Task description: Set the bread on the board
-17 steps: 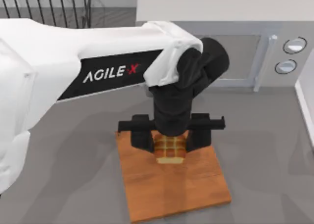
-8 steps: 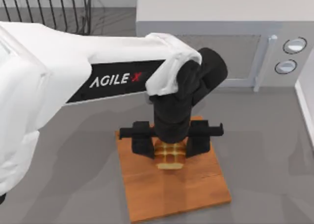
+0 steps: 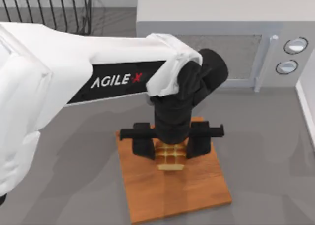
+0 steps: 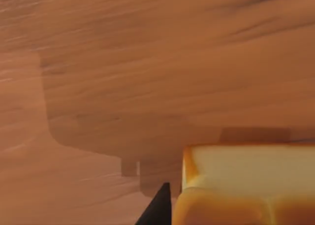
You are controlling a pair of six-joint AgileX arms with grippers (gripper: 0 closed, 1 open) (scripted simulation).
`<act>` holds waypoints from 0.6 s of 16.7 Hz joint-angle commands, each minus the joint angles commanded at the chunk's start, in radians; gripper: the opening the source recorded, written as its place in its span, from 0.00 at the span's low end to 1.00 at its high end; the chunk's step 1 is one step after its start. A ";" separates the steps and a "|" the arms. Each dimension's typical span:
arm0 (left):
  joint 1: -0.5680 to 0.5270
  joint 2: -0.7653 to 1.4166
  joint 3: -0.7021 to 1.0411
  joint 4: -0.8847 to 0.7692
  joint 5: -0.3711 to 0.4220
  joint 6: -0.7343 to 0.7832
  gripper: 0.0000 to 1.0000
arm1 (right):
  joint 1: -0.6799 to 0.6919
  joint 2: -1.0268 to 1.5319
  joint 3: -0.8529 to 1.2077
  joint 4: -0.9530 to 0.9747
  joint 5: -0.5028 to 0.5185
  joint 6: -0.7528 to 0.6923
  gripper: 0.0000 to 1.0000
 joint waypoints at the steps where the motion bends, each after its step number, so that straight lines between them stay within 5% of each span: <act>1: 0.000 0.000 0.000 0.000 0.000 0.000 0.45 | 0.000 0.000 0.000 0.000 0.000 0.000 1.00; 8: 0.000 0.000 0.000 0.000 0.000 0.000 0.98 | 0.000 0.000 0.000 0.000 0.000 0.000 1.00; 10: 0.000 0.000 0.000 0.000 0.000 0.000 1.00 | 0.000 0.000 0.000 0.000 0.000 0.000 1.00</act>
